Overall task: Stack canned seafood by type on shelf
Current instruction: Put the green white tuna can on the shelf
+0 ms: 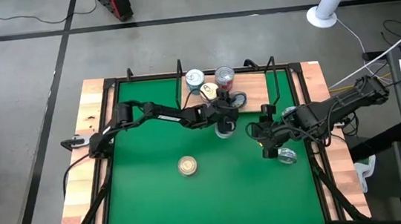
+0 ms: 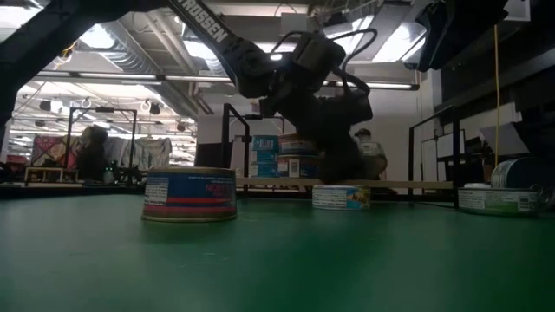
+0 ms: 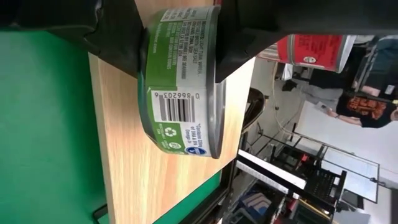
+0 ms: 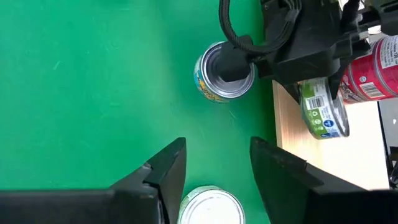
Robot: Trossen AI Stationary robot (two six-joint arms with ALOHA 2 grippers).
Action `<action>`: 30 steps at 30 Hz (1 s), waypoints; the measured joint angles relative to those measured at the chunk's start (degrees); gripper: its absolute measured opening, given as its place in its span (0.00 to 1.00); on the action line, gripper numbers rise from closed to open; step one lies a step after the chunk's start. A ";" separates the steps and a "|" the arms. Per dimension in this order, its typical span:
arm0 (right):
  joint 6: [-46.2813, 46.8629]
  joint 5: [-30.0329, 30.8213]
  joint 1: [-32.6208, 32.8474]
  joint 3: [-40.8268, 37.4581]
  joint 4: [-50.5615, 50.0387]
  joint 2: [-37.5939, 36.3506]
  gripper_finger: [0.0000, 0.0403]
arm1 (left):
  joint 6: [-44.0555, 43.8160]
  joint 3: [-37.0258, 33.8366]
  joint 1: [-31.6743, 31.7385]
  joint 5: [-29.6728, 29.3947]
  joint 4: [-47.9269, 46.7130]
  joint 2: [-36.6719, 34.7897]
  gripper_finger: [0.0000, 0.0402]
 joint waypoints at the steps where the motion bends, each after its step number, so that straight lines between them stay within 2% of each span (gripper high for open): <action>1: 0.00 0.00 0.00 0.00 -0.01 0.00 0.44 | 0.00 0.04 0.00 -0.08 0.34 0.39 0.41; 17: 0.00 -0.08 0.00 0.00 0.02 0.00 0.44 | -1.73 -0.12 0.00 0.66 1.74 0.76 0.58; 30: 0.00 -1.66 0.00 0.00 -0.13 0.00 0.44 | -2.32 -0.16 0.00 0.33 1.85 0.67 0.59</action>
